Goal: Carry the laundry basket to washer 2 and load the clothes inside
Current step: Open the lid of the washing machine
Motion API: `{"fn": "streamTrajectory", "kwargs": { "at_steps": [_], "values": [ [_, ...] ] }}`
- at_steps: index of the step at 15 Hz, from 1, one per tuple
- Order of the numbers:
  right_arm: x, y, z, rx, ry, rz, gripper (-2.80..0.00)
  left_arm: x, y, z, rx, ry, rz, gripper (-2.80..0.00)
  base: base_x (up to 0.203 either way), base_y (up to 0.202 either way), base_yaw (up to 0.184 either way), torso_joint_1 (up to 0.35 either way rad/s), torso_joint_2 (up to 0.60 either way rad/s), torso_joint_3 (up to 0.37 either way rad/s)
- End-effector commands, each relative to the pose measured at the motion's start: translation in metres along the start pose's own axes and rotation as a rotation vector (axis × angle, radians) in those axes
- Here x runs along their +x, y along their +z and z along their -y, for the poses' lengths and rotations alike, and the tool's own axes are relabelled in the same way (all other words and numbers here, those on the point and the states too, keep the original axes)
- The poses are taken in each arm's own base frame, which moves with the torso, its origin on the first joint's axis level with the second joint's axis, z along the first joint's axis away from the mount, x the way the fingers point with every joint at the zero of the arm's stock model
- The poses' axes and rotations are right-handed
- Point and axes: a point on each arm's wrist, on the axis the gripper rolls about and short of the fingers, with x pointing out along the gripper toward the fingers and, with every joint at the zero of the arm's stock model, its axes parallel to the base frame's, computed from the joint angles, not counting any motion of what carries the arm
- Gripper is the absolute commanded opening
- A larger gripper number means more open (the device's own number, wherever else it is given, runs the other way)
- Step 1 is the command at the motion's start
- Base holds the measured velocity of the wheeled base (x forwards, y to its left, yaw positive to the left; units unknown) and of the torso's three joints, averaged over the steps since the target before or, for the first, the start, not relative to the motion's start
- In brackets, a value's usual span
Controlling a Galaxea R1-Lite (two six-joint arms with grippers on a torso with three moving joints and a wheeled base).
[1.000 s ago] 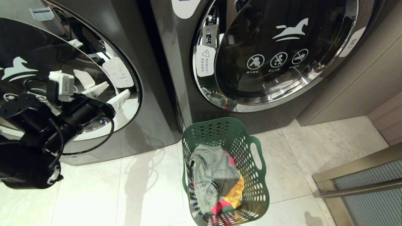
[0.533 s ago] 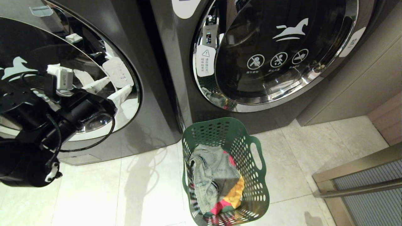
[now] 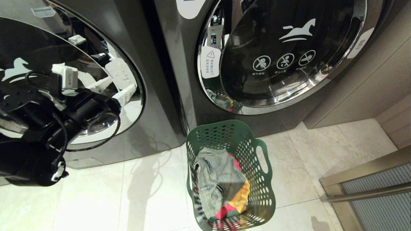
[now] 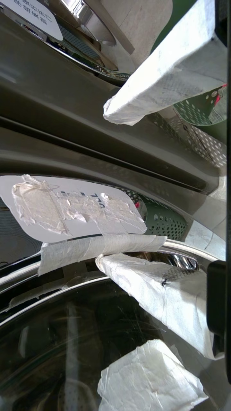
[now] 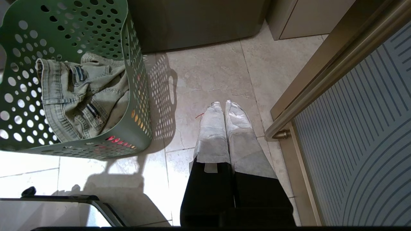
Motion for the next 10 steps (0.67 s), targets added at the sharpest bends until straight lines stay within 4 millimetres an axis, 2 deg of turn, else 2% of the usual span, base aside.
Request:
{"fn": "streamTrajectory", "kwargs": {
  "at_steps": [1, 7, 10],
  "values": [
    [0.000, 0.000, 0.000, 0.000, 0.001, -0.001, -2.80, 0.003, -0.006, 0.000, -0.007, -0.018, -0.006, 0.00, 0.000, 0.000, 0.000, 0.000, 0.00, 0.000],
    [0.000, 0.000, 0.000, -0.001, 0.001, 0.001, -2.80, 0.012, -0.017, -0.004, -0.036, -0.038, -0.030, 0.00, 0.000, 0.000, 0.000, 0.000, 0.00, 0.000],
    [0.000, 0.000, 0.000, -0.001, 0.001, 0.001, -2.80, 0.023, -0.020, -0.011, -0.081, -0.053, -0.008, 0.00, 0.000, 0.000, 0.000, 0.000, 0.00, 0.000]
  ]
}}
